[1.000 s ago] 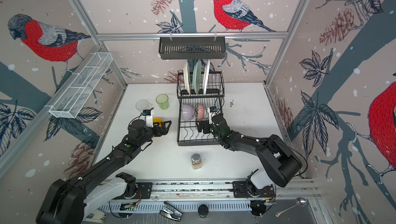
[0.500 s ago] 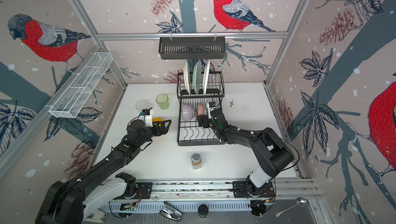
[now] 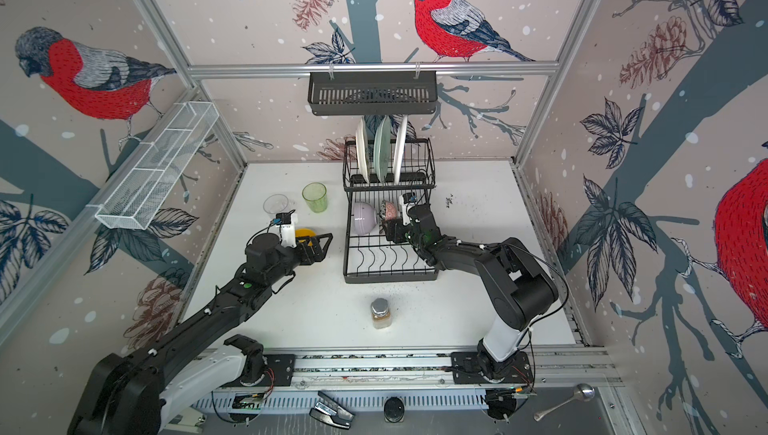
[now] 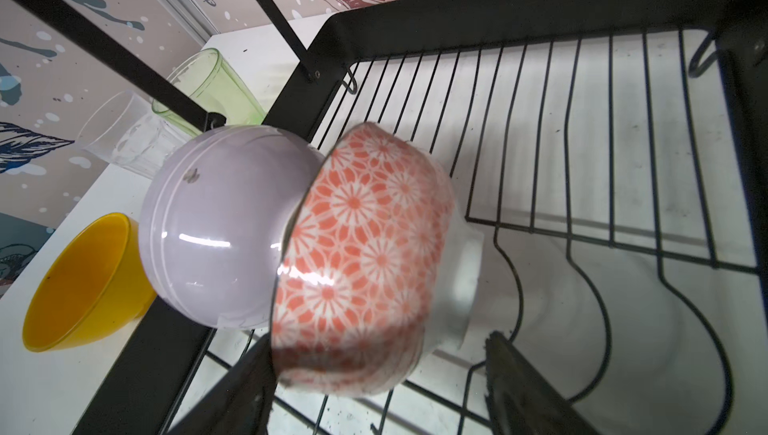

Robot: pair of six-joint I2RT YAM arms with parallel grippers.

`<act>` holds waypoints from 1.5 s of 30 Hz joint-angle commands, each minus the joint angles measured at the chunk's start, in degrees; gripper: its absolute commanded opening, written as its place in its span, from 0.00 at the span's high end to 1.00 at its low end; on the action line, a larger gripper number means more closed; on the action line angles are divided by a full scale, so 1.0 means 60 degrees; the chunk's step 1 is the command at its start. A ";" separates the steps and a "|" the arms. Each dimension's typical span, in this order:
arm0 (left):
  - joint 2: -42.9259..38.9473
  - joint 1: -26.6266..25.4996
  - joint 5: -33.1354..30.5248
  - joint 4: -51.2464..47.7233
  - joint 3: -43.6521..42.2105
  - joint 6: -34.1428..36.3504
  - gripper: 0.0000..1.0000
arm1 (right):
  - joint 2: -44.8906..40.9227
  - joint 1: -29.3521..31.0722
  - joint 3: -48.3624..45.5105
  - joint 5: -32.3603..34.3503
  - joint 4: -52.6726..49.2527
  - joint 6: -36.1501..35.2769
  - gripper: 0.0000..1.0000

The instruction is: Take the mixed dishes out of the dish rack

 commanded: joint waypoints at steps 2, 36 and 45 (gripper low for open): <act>0.0050 -0.0028 -0.0028 0.0392 0.0004 -0.0051 0.03 | 0.0212 -0.0033 0.0222 -0.0146 0.0023 -0.0065 0.26; 0.0241 -0.0035 0.0045 0.0449 0.0008 -0.0059 0.03 | 0.0231 0.0041 0.0185 -0.0008 0.0241 -0.0372 0.42; 0.0286 -0.0031 0.0045 0.0476 0.0014 -0.0065 0.03 | -0.0051 0.0041 0.0123 0.0054 0.0142 -0.0395 0.42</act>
